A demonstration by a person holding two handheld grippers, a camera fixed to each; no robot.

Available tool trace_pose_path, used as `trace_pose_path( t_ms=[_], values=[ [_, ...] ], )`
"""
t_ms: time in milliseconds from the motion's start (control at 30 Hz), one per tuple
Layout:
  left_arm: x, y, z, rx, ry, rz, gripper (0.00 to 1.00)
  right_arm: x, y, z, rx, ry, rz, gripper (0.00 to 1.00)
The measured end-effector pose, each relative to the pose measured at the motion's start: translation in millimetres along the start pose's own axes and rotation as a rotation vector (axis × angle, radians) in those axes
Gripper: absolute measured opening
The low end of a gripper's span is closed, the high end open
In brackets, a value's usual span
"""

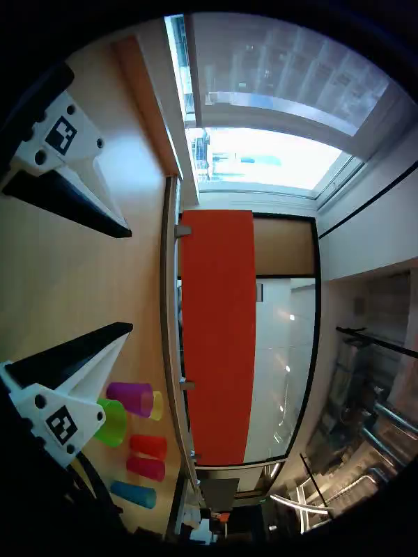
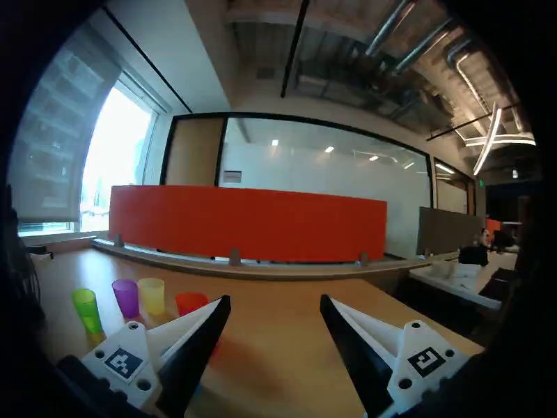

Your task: Pour water

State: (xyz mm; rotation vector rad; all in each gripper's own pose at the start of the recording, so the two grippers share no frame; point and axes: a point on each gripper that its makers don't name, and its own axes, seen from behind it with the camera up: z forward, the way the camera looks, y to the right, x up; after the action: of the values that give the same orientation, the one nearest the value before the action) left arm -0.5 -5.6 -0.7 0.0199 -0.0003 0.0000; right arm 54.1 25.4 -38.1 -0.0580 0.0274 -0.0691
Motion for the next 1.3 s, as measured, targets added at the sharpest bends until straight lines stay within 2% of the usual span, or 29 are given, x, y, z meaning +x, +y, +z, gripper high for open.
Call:
trace_pose_path(
  t_ms=[367,567,867,1300],
  values=[
    [0.3,0.0,0.0,0.000,0.000,0.000,0.89,-17.1,-18.4,18.0,0.039,0.041,-0.018,1.00],
    [0.4,0.2,0.1,0.000,0.000,0.000,0.90,-16.1,-24.6,23.2,0.065,0.063,0.004,1.00],
    [0.3,0.4,0.5,0.000,0.000,0.000,0.90,-31.1,-25.2,28.8,0.067,0.039,0.056,1.00],
    [0.2,0.1,0.3,0.000,0.000,0.000,0.90,-48.7,-33.2,32.6,0.057,0.003,0.062,1.00]
  ],
)
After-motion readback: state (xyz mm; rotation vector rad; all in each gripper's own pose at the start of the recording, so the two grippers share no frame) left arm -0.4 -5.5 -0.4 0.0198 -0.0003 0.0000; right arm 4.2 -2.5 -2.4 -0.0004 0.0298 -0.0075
